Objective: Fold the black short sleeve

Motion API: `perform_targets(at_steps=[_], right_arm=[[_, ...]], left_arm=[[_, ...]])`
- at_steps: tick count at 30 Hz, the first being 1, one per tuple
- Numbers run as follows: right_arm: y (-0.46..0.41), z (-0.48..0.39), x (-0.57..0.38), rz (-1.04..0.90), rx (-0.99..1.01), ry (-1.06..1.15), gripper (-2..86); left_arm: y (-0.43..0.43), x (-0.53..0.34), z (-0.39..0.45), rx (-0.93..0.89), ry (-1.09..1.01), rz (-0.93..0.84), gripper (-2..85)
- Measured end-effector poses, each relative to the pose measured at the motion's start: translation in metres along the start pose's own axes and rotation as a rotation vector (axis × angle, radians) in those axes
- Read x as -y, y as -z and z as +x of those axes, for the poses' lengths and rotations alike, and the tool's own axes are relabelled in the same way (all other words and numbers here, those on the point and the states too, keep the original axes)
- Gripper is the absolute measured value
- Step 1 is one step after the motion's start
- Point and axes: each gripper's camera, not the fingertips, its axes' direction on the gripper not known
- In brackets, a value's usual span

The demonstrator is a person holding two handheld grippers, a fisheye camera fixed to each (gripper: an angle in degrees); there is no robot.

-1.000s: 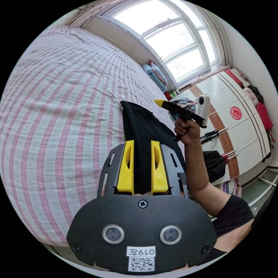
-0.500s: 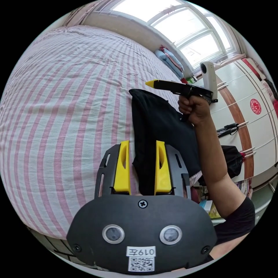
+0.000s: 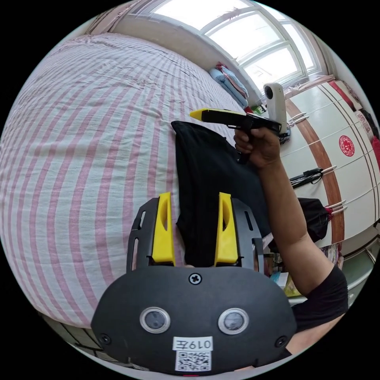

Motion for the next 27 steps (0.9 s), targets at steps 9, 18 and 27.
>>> perform_targets(at_steps=[9,18,27], right_arm=[[0.012,0.002,0.023,-0.002,-0.005,-0.011,-0.6],[0.012,0.007,0.038,-0.053,0.033,0.047,-0.4],[0.018,0.011,0.049,-0.1,0.026,0.061,6.3]], left_arm=[[-0.026,0.008,0.011,0.021,-0.016,-0.035,10.3],[-0.036,0.024,0.004,0.029,0.014,-0.03,3.8],[-0.029,0.045,-0.003,0.013,0.019,-0.017,1.8]])
